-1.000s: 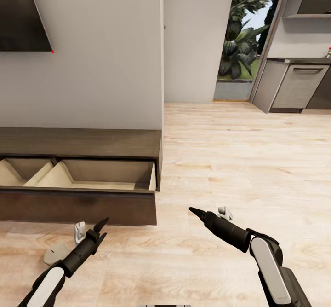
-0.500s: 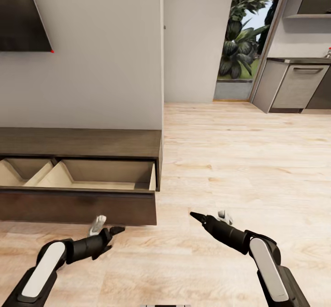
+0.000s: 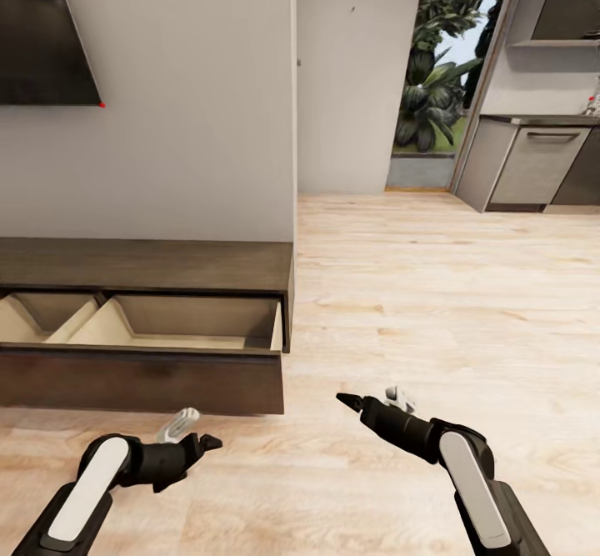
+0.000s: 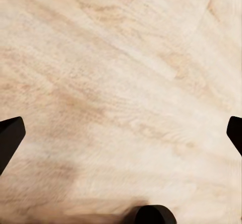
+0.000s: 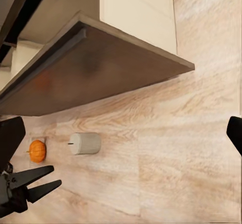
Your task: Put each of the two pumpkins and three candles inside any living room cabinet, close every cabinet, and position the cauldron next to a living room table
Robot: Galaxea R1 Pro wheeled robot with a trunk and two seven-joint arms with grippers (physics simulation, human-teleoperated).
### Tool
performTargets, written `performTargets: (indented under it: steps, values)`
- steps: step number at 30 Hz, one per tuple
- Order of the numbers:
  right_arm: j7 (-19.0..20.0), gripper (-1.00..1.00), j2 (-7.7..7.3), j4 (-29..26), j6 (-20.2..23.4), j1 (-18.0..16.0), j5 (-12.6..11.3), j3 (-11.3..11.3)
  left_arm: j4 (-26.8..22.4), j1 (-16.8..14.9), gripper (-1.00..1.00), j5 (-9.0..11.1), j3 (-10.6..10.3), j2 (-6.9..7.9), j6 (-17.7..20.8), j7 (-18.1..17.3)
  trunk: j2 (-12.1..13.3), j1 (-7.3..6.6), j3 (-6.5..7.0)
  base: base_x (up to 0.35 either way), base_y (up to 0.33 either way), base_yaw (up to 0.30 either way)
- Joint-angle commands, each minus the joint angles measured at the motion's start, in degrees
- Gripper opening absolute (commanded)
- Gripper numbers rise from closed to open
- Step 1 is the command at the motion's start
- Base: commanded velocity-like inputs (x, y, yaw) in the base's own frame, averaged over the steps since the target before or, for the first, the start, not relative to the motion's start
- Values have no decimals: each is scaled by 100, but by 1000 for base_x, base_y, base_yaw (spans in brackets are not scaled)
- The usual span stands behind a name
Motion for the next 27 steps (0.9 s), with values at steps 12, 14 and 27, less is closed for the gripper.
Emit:
performTargets:
  steps: [12, 14, 27]
  values:
    - [-479, 100, 83, -24, 26, 0, -32, 17, -3, -7, 100, 0, -276, -61, 31, 331, 16, -31, 267, 0, 0, 0]
    - [-617, 100, 132, 6, 41, 0, -25, -8, -6, -7, 100, 0, -321, -96, 40, 405, 19, -36, 311, -35, 0, 0]
    - [-2610, 100, 157, 137, 232, 93, -23, 263, -67, -7, 100, -9, -846, -121, 49, 689, 498, -300, 549, -107, 0, 0]
